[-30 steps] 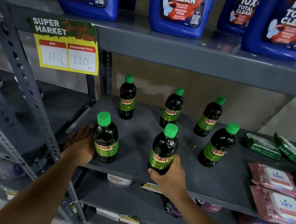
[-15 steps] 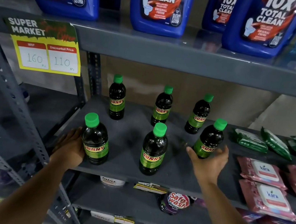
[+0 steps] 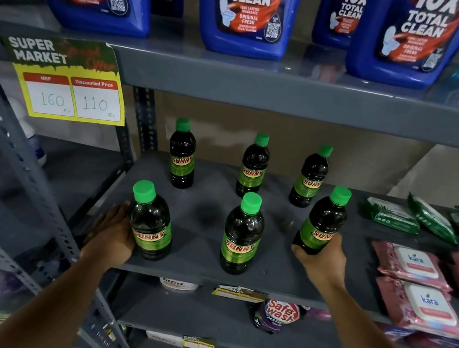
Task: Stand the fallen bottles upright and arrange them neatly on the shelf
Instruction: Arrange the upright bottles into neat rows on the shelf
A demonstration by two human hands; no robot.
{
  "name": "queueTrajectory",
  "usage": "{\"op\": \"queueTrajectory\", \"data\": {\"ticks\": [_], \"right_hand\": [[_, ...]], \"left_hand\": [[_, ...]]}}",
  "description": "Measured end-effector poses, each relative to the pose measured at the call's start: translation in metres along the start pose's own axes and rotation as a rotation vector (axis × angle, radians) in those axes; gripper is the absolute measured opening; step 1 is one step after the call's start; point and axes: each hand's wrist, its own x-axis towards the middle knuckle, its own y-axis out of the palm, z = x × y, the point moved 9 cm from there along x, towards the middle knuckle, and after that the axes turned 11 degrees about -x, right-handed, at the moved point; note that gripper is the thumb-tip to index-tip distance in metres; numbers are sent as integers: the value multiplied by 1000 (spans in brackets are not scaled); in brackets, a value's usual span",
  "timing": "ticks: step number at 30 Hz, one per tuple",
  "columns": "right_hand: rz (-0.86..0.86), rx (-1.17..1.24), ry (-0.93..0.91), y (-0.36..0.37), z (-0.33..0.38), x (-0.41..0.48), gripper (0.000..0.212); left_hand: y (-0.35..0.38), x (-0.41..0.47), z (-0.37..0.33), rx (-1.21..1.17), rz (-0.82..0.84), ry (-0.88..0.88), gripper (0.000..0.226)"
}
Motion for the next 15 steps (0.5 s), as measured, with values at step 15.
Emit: {"op": "queueTrajectory", "data": {"ticks": [15], "right_hand": [[-55, -4, 10, -8, -9, -56, 71]], "left_hand": [[-9, -8, -12, -93, -10, 76, 63]]}}
